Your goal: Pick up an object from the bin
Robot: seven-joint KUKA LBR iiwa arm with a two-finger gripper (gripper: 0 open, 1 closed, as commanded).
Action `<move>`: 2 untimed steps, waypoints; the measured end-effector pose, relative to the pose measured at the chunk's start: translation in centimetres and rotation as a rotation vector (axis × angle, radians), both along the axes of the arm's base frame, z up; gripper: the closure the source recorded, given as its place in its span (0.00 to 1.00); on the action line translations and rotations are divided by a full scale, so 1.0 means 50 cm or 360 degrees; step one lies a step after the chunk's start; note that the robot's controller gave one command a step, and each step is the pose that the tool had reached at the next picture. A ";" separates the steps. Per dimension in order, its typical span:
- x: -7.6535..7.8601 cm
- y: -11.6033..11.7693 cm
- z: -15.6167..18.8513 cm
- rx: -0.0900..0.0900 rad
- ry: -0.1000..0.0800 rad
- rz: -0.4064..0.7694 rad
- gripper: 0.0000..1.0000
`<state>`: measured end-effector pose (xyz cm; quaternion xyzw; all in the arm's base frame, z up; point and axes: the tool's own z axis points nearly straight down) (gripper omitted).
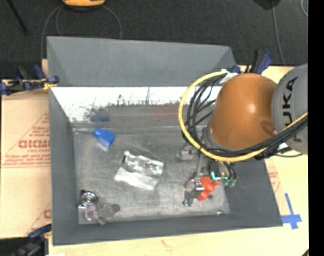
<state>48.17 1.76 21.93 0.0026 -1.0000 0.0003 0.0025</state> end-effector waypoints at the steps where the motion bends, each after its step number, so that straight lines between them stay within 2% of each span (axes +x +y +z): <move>1: 0.020 0.120 -0.215 -0.0001 -0.0019 0.0050 0.00; 2: 0.120 0.108 -0.160 0.0004 -0.0018 -0.0191 0.00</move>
Offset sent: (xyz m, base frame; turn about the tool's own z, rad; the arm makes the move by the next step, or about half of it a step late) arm 0.0109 0.0830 -0.1493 -0.0444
